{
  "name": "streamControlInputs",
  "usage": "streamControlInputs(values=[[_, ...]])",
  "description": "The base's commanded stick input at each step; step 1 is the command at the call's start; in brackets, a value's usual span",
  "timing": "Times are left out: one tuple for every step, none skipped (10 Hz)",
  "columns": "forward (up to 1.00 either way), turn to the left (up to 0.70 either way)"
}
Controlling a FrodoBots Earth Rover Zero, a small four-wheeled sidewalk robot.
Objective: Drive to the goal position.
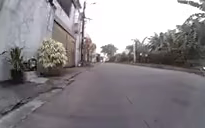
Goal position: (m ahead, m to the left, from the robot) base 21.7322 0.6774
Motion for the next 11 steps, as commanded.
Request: streamControlInputs(values=[[1.00, 0.00], [1.00, 0.00], [1.00, 0.00], [1.00, 0.00], [1.00, 0.00], [1.00, 0.00], [1.00, 0.00], [1.00, 0.00], [1.00, 0.00], [1.00, 0.00], [1.00, 0.00]])
